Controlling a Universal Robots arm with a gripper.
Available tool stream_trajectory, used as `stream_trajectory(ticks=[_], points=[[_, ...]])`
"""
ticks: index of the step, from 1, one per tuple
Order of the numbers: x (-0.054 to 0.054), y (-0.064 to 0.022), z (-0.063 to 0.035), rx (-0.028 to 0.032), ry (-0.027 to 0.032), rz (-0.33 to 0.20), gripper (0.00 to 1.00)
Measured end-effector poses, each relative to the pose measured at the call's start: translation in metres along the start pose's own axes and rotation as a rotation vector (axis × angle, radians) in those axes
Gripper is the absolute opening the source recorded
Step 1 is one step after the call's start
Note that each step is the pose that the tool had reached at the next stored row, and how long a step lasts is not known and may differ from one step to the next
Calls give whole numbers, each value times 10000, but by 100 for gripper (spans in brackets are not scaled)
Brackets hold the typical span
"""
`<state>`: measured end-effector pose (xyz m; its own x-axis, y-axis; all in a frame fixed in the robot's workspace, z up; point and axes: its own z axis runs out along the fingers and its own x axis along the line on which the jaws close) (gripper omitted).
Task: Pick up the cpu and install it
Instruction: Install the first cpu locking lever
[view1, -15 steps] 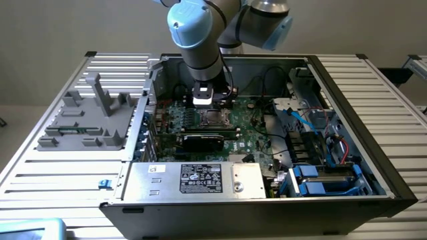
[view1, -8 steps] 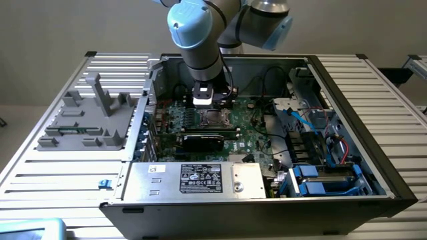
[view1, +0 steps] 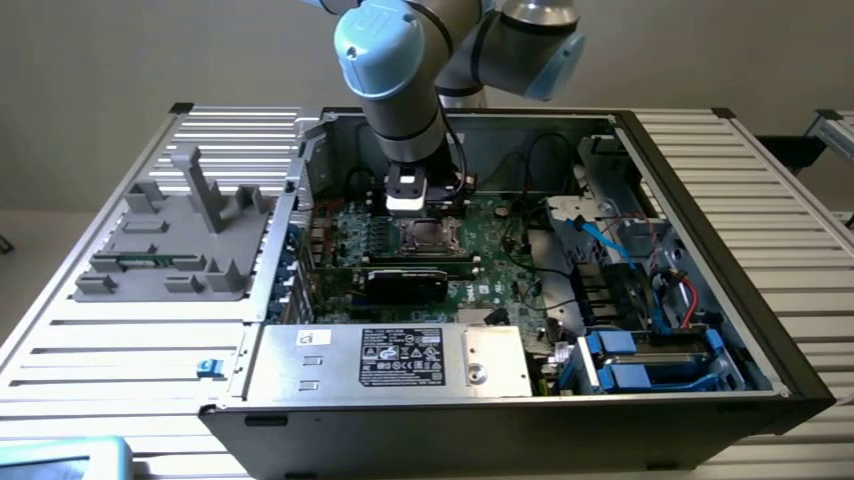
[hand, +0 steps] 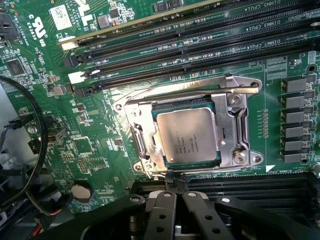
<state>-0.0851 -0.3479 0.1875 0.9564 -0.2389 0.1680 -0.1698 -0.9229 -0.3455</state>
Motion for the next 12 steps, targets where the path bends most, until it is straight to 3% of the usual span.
stream_trajectory(ticks=[12], points=[[-1, 1, 3, 103, -4, 20, 11]])
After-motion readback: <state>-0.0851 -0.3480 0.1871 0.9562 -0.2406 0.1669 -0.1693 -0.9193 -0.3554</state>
